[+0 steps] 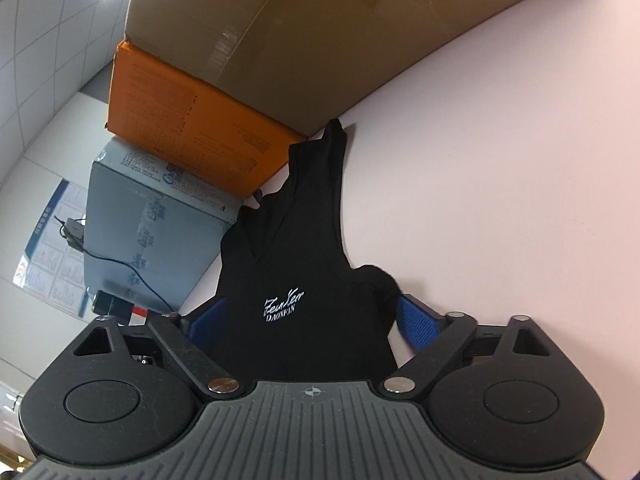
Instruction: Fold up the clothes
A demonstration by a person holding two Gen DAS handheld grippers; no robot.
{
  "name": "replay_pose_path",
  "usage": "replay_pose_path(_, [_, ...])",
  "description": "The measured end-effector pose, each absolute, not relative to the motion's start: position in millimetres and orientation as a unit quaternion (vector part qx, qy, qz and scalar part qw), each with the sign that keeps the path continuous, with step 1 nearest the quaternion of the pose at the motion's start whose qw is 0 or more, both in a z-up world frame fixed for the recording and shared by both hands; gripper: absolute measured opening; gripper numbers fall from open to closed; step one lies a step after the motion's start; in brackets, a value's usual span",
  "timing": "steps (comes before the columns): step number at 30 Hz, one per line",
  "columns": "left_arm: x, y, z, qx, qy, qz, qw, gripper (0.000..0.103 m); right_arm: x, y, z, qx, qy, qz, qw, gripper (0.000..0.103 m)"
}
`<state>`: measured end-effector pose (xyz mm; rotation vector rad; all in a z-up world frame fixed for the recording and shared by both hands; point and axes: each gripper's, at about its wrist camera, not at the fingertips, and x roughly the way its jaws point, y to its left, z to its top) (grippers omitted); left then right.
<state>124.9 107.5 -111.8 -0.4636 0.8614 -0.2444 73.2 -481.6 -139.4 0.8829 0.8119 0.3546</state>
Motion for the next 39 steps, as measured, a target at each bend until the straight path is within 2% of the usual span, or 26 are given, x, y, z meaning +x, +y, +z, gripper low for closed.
replay_pose_path(1, [126,103,-112,-0.203,0.408,-0.119,0.882,0.066,74,-480,-141,0.407,0.387,0.159,0.812,0.017])
replay_pose_path(2, [127,99,-113,-0.185,0.404,-0.121,0.888,0.043,75,-477,-141,0.387,0.392,0.156,0.820,0.008])
replay_pose_path(3, [129,96,-115,-0.169,0.413,-0.120,0.887,0.003,75,-473,-140,0.365,0.397,0.154,0.828,0.007])
replay_pose_path(7, [129,96,-117,-0.118,0.405,-0.105,0.901,0.005,71,-481,-137,0.350,0.377,0.128,0.848,0.007])
replay_pose_path(12, [133,98,-117,-0.118,0.401,-0.102,0.903,0.009,66,-488,-143,0.361,0.369,0.107,0.849,0.010])
replay_pose_path(14, [128,106,-116,-0.147,0.400,-0.098,0.899,0.022,60,-493,-147,0.400,0.354,0.102,0.839,0.031])
replay_pose_path(15, [126,111,-116,-0.163,0.399,-0.098,0.897,0.036,58,-495,-148,0.414,0.344,0.104,0.836,0.036])
replay_pose_path(16, [122,116,-114,-0.174,0.397,-0.098,0.896,0.053,56,-495,-148,0.420,0.340,0.104,0.835,0.044])
replay_pose_path(17, [117,120,-112,-0.181,0.395,-0.094,0.896,0.063,53,-496,-147,0.424,0.336,0.104,0.834,0.047])
replay_pose_path(18, [111,123,-111,-0.185,0.393,-0.084,0.897,0.083,50,-497,-147,0.429,0.333,0.103,0.833,0.049])
replay_pose_path(19, [105,125,-110,-0.189,0.393,-0.070,0.897,0.087,49,-497,-147,0.433,0.332,0.104,0.831,0.053])
replay_pose_path(22, [79,132,-112,-0.220,0.392,-0.066,0.891,0.087,41,-494,-143,0.434,0.337,0.114,0.828,0.065])
replay_pose_path(24, [58,131,-113,-0.232,0.392,-0.075,0.887,0.087,32,-491,-142,0.429,0.342,0.126,0.826,0.067])
replay_pose_path(33, [-21,101,-116,-0.199,0.401,-0.136,0.884,0.087,-41,-473,-140,0.398,0.348,0.192,0.827,0.067])
replay_pose_path(34, [-25,100,-116,-0.196,0.399,-0.134,0.886,0.087,-47,-472,-139,0.390,0.353,0.185,0.830,0.066])
replay_pose_path(35, [-30,99,-116,-0.192,0.396,-0.132,0.888,0.084,-53,-471,-137,0.383,0.359,0.177,0.833,0.055])
replay_pose_path(36, [-30,97,-116,-0.181,0.396,-0.119,0.893,0.064,-59,-469,-135,0.376,0.364,0.168,0.835,0.041])
replay_pose_path(37, [-31,95,-116,-0.169,0.395,-0.105,0.897,0.036,-61,-468,-136,0.369,0.376,0.153,0.836,0.005])
replay_pose_path(38, [-30,95,-116,-0.159,0.399,-0.086,0.899,0.024,-65,-467,-137,0.363,0.377,0.146,0.839,0.003])
replay_pose_path(39, [-28,96,-116,-0.150,0.403,-0.068,0.900,0.008,-69,-466,-137,0.356,0.377,0.139,0.843,0.003])
